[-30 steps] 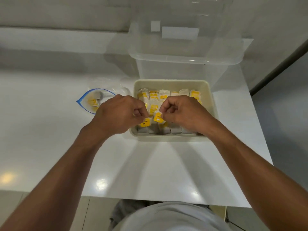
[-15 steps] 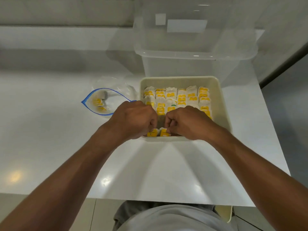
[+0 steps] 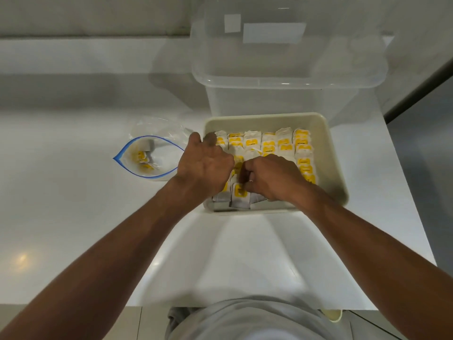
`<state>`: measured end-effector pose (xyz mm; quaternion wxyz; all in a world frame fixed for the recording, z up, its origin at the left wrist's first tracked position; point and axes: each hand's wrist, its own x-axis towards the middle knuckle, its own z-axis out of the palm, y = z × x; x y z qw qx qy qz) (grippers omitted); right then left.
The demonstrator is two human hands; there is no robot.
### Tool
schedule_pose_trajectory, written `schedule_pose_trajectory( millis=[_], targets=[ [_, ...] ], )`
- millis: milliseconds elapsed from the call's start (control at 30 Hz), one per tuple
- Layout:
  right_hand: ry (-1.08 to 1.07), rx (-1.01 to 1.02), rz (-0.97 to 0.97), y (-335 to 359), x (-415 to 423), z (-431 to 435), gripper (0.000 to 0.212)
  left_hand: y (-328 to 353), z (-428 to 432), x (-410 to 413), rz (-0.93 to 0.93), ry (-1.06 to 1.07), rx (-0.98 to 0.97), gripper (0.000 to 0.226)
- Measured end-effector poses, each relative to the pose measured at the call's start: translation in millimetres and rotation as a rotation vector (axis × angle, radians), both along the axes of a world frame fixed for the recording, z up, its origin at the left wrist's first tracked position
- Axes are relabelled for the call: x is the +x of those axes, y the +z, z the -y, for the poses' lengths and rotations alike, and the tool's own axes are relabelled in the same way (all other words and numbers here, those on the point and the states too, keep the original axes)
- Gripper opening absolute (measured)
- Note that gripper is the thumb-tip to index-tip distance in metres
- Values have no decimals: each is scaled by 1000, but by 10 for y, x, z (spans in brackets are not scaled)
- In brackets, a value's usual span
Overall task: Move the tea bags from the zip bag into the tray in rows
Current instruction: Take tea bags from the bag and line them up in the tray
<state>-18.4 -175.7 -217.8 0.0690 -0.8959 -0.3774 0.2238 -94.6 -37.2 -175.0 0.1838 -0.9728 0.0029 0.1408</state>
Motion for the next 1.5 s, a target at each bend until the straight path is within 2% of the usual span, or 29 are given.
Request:
schedule_pose_trajectory(
  millis=[133,267,433,533,667,767,867,967,1033,1233,1500],
  targets=[
    [6,0,23,-8,15,-21,22,31,-8,25,-46,-11,3,15],
    [-8,9,21,1,23,-43,20,23,-4,45,-100,4,-4,30],
    [-7,-11,50,24,28,-41,19,57,59,43,-133,4,-23,12],
    [-14,-6,60,9,10,-57,22,50,88,61,-139,11,6,11],
    [-19,4,79,9,-10,-57,23,3,57,68,-116,38,16,6],
    [-23,17,94,38,-17,-52,23,-26,33,77,-65,21,31,15],
    [-48,38,87,92,-7,-36,23,-53,-21,79,30,-7,-14,14],
    [-83,80,56,148,9,-2,24,-45,-128,22,206,-40,-138,17],
    [-93,103,33,191,3,18,21,-3,-208,-38,296,-16,-321,17],
    [-128,171,-34,288,-92,73,20,29,-431,-239,344,111,-783,11],
    [-181,211,-83,394,-215,133,18,-110,-532,-529,487,231,-1012,15]
  ],
)
